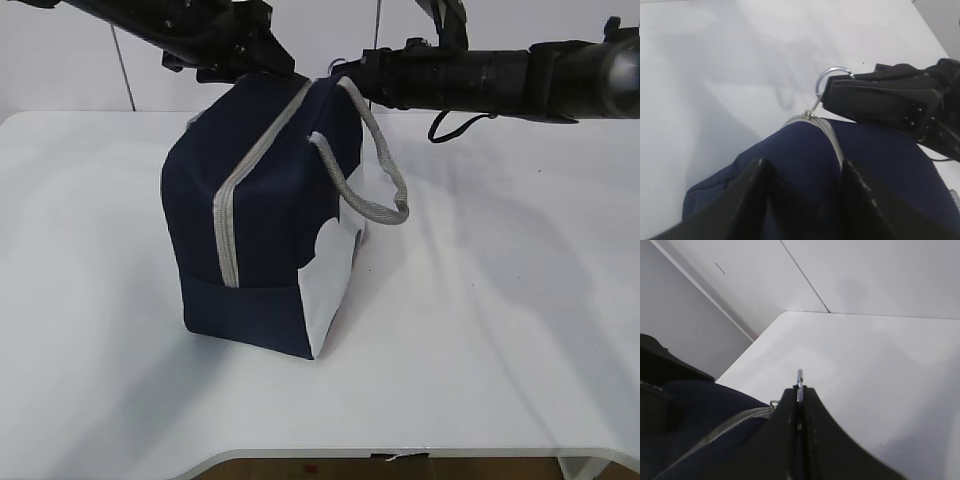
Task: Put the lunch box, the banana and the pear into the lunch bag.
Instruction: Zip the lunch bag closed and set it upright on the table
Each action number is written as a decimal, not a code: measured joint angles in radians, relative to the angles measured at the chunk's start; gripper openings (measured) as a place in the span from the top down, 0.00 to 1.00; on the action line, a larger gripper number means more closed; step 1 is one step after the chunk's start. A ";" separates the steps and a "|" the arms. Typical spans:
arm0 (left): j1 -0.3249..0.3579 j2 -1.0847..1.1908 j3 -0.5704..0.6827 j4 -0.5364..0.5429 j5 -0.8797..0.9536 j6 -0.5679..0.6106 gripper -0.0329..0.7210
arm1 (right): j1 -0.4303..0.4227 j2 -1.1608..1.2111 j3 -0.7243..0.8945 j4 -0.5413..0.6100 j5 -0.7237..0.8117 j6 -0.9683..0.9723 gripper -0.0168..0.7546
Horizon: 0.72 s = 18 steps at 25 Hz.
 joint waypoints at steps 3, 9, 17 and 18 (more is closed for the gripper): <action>0.000 0.000 0.000 0.000 -0.015 0.000 0.56 | 0.000 0.000 0.000 0.000 0.000 0.000 0.97; -0.004 0.000 0.000 0.002 -0.019 0.000 0.87 | 0.000 0.000 0.000 0.000 0.000 0.000 0.97; -0.006 -0.002 0.000 0.002 -0.009 0.066 0.93 | 0.000 0.000 0.000 0.000 0.005 0.000 0.97; -0.006 -0.007 0.000 0.002 -0.007 0.079 0.93 | 0.000 0.000 0.000 0.000 0.005 0.000 0.97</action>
